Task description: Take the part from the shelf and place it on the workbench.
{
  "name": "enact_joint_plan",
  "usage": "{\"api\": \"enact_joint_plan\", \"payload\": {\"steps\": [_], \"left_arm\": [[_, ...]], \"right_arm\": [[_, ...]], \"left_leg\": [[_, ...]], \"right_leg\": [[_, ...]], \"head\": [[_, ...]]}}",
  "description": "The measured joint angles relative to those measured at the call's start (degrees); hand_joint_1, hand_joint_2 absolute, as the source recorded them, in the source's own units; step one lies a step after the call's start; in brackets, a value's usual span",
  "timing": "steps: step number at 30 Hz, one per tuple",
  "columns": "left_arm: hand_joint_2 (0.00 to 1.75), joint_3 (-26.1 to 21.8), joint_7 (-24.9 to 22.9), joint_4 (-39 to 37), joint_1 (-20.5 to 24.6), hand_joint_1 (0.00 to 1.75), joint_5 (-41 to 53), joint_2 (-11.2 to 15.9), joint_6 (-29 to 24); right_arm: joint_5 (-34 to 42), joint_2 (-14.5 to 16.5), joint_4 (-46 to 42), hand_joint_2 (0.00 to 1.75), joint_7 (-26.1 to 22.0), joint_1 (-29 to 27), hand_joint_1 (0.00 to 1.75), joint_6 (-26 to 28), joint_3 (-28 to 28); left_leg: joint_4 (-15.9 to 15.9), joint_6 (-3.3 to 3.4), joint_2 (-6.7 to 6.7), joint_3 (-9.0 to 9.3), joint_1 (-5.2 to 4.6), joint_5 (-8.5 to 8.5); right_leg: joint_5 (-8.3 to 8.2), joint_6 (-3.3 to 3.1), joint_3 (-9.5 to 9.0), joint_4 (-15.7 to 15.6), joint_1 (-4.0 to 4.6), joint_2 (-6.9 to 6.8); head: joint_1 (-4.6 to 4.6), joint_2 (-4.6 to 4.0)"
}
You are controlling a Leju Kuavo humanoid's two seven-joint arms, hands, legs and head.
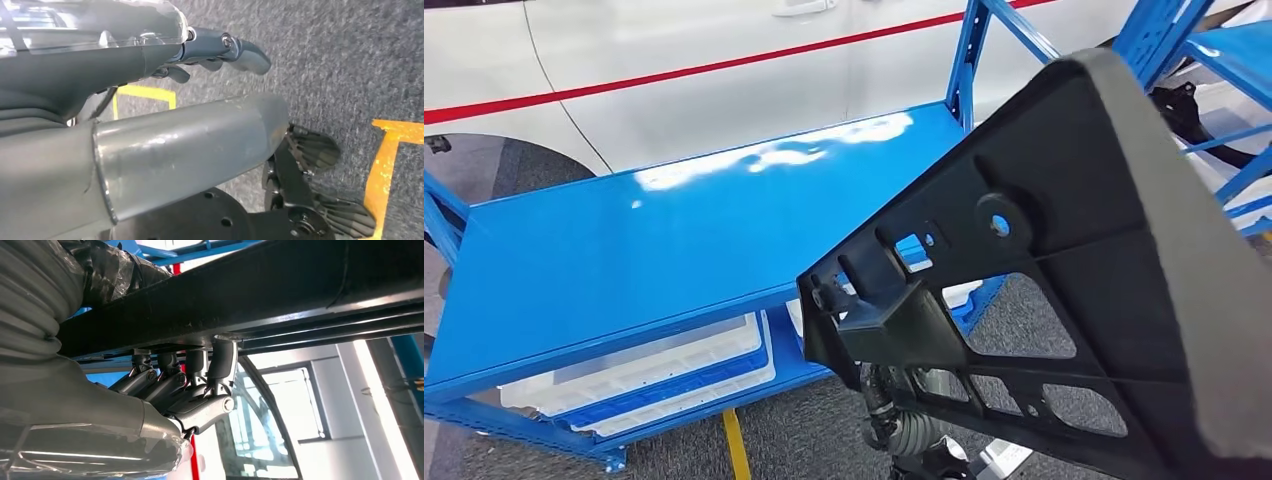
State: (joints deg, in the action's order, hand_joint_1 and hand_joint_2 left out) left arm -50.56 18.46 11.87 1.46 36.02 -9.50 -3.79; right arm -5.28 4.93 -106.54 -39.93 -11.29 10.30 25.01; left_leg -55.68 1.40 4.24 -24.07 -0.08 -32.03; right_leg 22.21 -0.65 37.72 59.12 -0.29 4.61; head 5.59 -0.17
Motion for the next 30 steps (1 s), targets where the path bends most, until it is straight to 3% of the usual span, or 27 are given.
{"api": "enact_joint_plan", "payload": {"steps": [2, 3, 6, 7, 8, 9, 11, 12, 14, 16, 18, 20, 22, 23, 24, 25, 27, 29, 30], "left_arm": [[0.0, 0.0, 0.0, 0.0, 0.2, 0.0, 0.0, -0.2, 0.1], [0.0, 0.0, 0.0, 0.0, 0.2, 0.0, 0.0, -0.2, 0.1], [0.0, 0.0, 0.0, 0.0, 0.1, 0.0, 0.1, -0.2, 0.1], [0.0, 0.0, 0.0, 0.0, 0.0, 0.0, 0.2, -0.2, 0.1], [0.0, 0.0, -0.1, 0.0, 0.0, 0.0, 0.3, -0.2, 0.1], [0.0, 0.0, -0.1, 0.0, 0.1, 0.0, 0.4, -0.2, 0.1], [0.0, 0.0, -0.1, 0.0, 0.2, 0.0, 0.5, -0.2, 0.1], [0.0, 0.0, -0.1, 0.0, 0.2, 0.0, 0.5, -0.2, 0.2], [0.0, 0.0, -0.1, 0.0, 0.3, 0.0, 0.6, -0.2, 0.2], [0.0, 0.0, -0.1, 0.0, 0.4, 0.0, 0.7, -0.2, 0.3], [0.0, 0.0, -0.1, 0.0, 0.4, 0.0, 0.9, -0.1, 0.4], [0.0, 0.0, -0.1, 0.0, 0.2, 0.0, 1.0, 0.0, 0.5], [0.0, 0.0, -0.1, 0.0, 0.0, 0.0, 1.1, 0.0, 0.6], [0.0, 0.0, -0.1, 0.0, -0.1, 0.0, 1.1, 0.0, 0.6], [0.0, 0.0, -0.2, 0.0, -0.1, 0.0, 1.1, 0.1, 0.6], [0.0, 0.0, -0.2, 0.0, 0.0, 0.0, 1.2, 0.1, 0.7], [0.0, 0.0, -0.1, 0.0, 0.1, 0.0, 1.3, 0.3, 0.9], [0.0, 0.0, -0.1, 0.0, 0.2, 0.0, 1.6, 0.4, 1.0], [0.0, 0.0, -0.1, 0.0, 0.2, 0.0, 1.6, 0.5, 1.1]], "right_arm": [[0.0, 0.0, -0.1, 1.75, 0.0, -0.1, 1.75, 0.0, -0.1], [0.0, 0.0, -0.2, 1.75, 0.1, -0.2, 1.75, 0.0, -0.1], [0.0, -0.1, -0.4, 1.75, 0.3, -0.3, 1.75, -0.1, -0.2], [0.0, -0.1, -0.4, 1.75, 0.4, -0.3, 1.75, -0.1, -0.3], [0.0, -0.1, -0.4, 1.75, 0.4, -0.3, 1.75, -0.2, -0.3], [0.0, -0.1, -0.4, 1.75, 0.4, -0.4, 1.75, -0.2, -0.3], [0.0, -0.1, -0.4, 1.75, 0.4, -0.4, 1.75, -0.2, -0.4], [0.0, -0.1, -0.4, 1.75, 0.4, -0.4, 1.75, -0.2, -0.4], [0.0, 0.0, -0.5, 1.75, 0.5, -0.4, 1.75, -0.2, -0.4], [0.1, 0.0, -0.5, 1.75, 0.5, -0.6, 1.75, -0.3, -0.5], [0.1, 0.0, -0.6, 1.75, 0.6, -0.9, 1.75, -0.3, -0.6], [0.1, 0.0, -0.6, 1.75, 0.6, -1.0, 1.75, -0.3, -0.7], [0.1, 0.0, -0.6, 1.75, 0.6, -1.0, 1.75, -0.3, -0.8], [0.1, 0.0, -0.6, 1.75, 0.6, -1.0, 1.75, -0.3, -0.8], [0.1, 0.0, -0.6, 1.75, 0.6, -1.1, 1.75, -0.3, -0.9], [0.1, 0.0, -0.6, 1.75, 0.6, -1.1, 1.75, -0.3, -0.9], [0.1, 0.0, -0.8, 1.75, 0.6, -1.2, 1.75, -0.3, -0.9], [0.1, 0.1, -1.0, 1.75, 0.6, -1.2, 1.75, -0.3, -0.9], [0.1, 0.1, -1.0, 1.75, 0.7, -1.2, 1.75, -0.3, -0.9]], "left_leg": [[0.7, 0.33, -1.39, -0.66, 0.31, 1.15], [1.1, 0.67, -2.27, -1.09, 0.5, 1.89], [1.4, 1.3, -5.0, -3.06, 0.57, 3.75], [1.2, 1.21, -5.9, -3.8, 0.56, 4.19], [0.8, 1.08, -6.75, -4.57, 0.6, 4.55], [0.4, 0.89, -7.55, -5.39, 0.68, 4.85], [-0.9, 0.42, -8.88, -7.05, 0.88, 5.18], [-1.8, 0.09, -9.4, -7.84, 0.89, 5.18], [-3.1, -0.75, -10.29, -8.89, 0.8, 5.36], [-3.6, -1.62, -11.22, -9.38, 0.84, 5.96], [-4.5, -2.33, -10.18, -9.94, 1.17, 4.8], [-8.7, -2.64, -7.11, -11.21, 1.36, -0.05], [-15.2, -2.5, -5.19, -12.52, 1.32, -4.73], [-17.2, -2.32, -4.87, -12.51, 1.25, -5.29], [-17.7, -2.04, -4.72, -11.82, 1.15, -4.61], [-16.4, -1.65, -4.5, -10.26, 0.99, -3.02], [-9.3, -0.37, -2.44, -5.17, 0.57, -0.49], [-2.6, 0.42, 0.0, -1.09, 0.27, -0.43], [-1.0, 0.52, 0.46, -0.4, 0.15, -0.79]], "right_leg": [[-0.49, 0.76, 0.56, -0.1, -0.02, 0.61], [0.7, 1.0, 1.13, 0.7, 0.09, 0.0], [8.84, 1.76, 3.49, 8.9, -0.18, -3.33], [10.38, 2.15, 3.96, 12.3, -0.48, -3.86], [10.43, 2.56, 3.95, 14.8, -0.81, -4.15], [9.25, 2.96, 3.27, 15.8, -1.16, -4.38], [6.23, 3.67, -0.85, 12.4, -1.82, -5.65], [6.1, 3.92, -3.87, 8.7, -1.91, -6.83], [7.89, 3.37, -8.21, 2.2, -1.63, -8.47], [8.79, 2.06, -8.45, 0.3, -1.21, -7.92], [7.92, 0.76, -7.34, 0.2, -1.21, -6.94], [6.69, -0.4, -6.04, 0.2, -1.18, -5.96], [5.43, -0.93, -4.48, 0.3, -0.77, -4.71], [4.8, -1.03, -3.66, 0.4, -0.52, -4.02], [4.2, -1.07, -2.84, 0.5, -0.3, -3.33], [3.6, -1.05, -2.01, 0.7, -0.14, -2.61], [2.43, -0.87, -0.48, 1.1, 0.06, -1.22], [1.22, -0.4, 0.36, 1.1, 0.01, -0.02], [0.6, -0.04, 0.52, 0.9, -0.12, 0.51]], "head": [[-0.02, 0.01], [0.03, 0.01], [0.21, 0.0], [0.21, 0.0], [0.21, 0.0], [0.21, 0.0], [0.21, 0.0], [0.21, 0.0], [0.19, 0.0], [0.16, 0.0], [0.16, 0.01], [0.17, 0.01], [0.17, 0.0], [0.17, 0.0], [0.17, 0.0], [0.16, 0.0], [0.17, 0.01], [0.18, 0.01], [0.18, 0.01]]}}
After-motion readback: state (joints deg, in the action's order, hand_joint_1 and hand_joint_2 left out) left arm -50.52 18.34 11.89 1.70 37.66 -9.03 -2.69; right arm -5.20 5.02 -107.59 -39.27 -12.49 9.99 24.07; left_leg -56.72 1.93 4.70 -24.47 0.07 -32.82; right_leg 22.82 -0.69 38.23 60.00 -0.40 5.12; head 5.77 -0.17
